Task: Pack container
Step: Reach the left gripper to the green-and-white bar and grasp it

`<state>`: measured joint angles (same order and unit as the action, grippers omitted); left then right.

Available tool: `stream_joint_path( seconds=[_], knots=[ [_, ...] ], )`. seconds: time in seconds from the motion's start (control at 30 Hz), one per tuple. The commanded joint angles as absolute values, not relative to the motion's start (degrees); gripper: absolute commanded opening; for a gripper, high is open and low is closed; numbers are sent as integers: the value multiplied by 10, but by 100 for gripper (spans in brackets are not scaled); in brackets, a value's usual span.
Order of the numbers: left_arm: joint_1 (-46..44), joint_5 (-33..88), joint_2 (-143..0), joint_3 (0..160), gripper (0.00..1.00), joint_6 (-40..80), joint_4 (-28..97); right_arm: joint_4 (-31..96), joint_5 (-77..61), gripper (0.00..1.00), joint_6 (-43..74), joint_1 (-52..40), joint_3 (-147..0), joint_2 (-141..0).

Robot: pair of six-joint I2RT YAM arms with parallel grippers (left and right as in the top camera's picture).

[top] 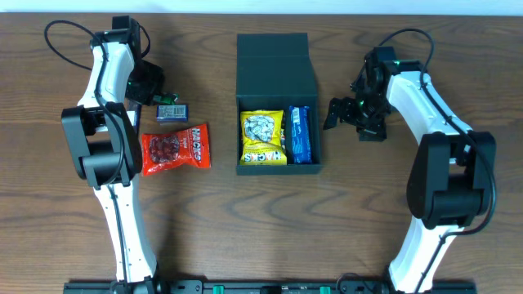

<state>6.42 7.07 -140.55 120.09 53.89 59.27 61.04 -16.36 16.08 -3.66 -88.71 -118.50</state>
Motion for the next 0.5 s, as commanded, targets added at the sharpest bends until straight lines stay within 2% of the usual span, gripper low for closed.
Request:
stream_joint_path(
  seconds=[0.0, 0.27, 0.37, 0.47],
  knots=[
    [64, 55, -1418, 1227, 41, 512, 598, 611, -170, 99, 156, -34, -889, -1187],
    [58, 8, -1418, 1295, 36, 462, 613, 613, -170, 99, 152, -34, -889, -1187],
    [58, 12, -1418, 1303, 46, 456, 617, 613, -170, 99, 152, -34, -889, -1187],
    [58, 17, -1418, 1303, 46, 459, 633, 612, -170, 99, 152, -34, -889, -1187]
  ],
)
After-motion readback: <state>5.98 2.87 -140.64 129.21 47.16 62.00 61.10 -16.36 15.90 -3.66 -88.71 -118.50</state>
